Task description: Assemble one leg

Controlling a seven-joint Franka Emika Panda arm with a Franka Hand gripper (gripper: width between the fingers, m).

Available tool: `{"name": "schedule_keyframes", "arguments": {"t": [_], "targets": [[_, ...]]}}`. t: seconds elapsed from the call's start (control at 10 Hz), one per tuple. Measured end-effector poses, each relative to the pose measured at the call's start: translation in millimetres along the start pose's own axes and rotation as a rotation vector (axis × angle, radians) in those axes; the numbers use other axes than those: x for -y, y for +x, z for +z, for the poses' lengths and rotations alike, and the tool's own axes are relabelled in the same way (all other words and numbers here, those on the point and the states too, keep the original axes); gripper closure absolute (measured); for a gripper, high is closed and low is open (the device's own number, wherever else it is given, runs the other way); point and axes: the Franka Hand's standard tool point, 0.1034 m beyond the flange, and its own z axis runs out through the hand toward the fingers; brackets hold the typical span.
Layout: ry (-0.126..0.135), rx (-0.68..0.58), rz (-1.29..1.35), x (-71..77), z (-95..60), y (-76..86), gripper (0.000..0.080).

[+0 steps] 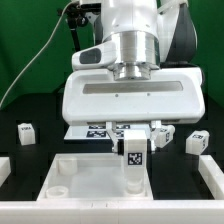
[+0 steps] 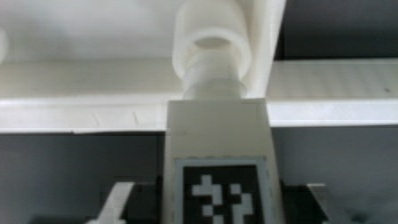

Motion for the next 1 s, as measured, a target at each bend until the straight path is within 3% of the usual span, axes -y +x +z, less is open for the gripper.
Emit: {"name": "schedule_keyframes", "arguments": {"t": [1.0], "targets": [[-0.018,-0.04,0.04,10.2,14.7,-13.7,0.0502]]}}
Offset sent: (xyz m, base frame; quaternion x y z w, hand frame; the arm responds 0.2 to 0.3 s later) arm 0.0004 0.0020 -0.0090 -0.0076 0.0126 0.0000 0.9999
